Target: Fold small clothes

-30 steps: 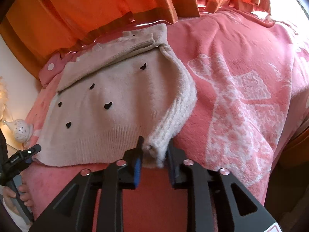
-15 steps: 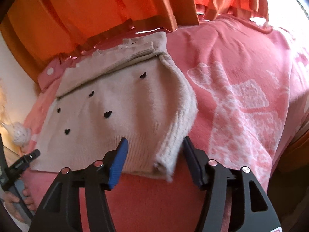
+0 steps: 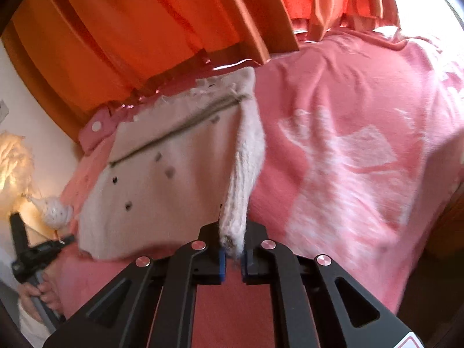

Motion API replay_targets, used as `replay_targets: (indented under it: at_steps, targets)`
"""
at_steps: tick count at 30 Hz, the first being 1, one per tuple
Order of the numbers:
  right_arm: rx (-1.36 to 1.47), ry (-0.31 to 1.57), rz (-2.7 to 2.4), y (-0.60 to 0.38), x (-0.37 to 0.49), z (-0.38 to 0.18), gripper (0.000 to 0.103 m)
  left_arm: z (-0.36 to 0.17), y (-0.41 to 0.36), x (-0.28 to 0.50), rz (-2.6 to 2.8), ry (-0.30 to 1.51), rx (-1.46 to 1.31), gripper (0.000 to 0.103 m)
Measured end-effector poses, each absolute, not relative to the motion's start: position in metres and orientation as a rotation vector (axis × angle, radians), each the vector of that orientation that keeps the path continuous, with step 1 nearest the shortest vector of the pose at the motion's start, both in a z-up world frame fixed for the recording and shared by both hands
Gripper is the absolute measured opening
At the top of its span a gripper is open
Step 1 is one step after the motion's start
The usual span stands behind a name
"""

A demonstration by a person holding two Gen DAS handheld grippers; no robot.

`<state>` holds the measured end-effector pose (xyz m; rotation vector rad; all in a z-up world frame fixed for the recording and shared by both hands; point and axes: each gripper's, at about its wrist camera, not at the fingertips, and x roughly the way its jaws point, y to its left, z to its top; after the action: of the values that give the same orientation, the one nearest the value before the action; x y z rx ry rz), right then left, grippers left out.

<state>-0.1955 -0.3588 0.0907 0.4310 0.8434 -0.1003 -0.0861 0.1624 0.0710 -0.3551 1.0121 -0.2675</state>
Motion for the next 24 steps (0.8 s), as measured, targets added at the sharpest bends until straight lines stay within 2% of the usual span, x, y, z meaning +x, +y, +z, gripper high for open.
replay_targets:
  at_steps: [6,7,9,10,12,14,18,21,22,24]
  targets:
    - [0.448,0.913,-0.097,-0.354,-0.197,0.069,0.006,0.054,0.173,-0.099,-0.279,1.082,-0.424,0.0]
    - [0.46,0.915,-0.093,-0.354,-0.194,0.067,0.006,0.05,0.169,-0.093,-0.276,1.098,-0.434,0.002]
    - [0.459,0.91,-0.08,-0.349,-0.189,0.069,0.006,0.039,0.162,-0.082,-0.292,1.128,-0.482,0.016]
    - [0.451,0.905,-0.078,-0.347,-0.187,0.071,0.006,0.035,0.159,-0.079,-0.291,1.137,-0.491,0.03]
    - [0.444,0.894,-0.079,-0.345,-0.185,0.075,0.006,0.029,0.151,-0.068,-0.272,1.15,-0.485,0.032]
    - [0.449,0.891,-0.079,-0.347,-0.184,0.076,0.006,0.025,0.144,-0.058,-0.273,1.156,-0.477,0.044]
    - [0.449,0.898,-0.083,-0.348,-0.184,0.073,0.006,0.017,0.14,-0.044,-0.232,1.164,-0.506,0.044]
    - [0.454,0.892,-0.075,-0.35,-0.184,0.075,0.006,0.035,0.15,-0.051,-0.182,1.111,-0.552,0.043]
    - [0.454,0.889,-0.075,-0.35,-0.185,0.075,0.006,0.047,0.153,-0.056,-0.171,1.07,-0.532,0.045]
    - [0.453,0.887,-0.071,-0.35,-0.185,0.074,0.007,0.059,0.157,-0.058,-0.149,1.02,-0.475,0.055]
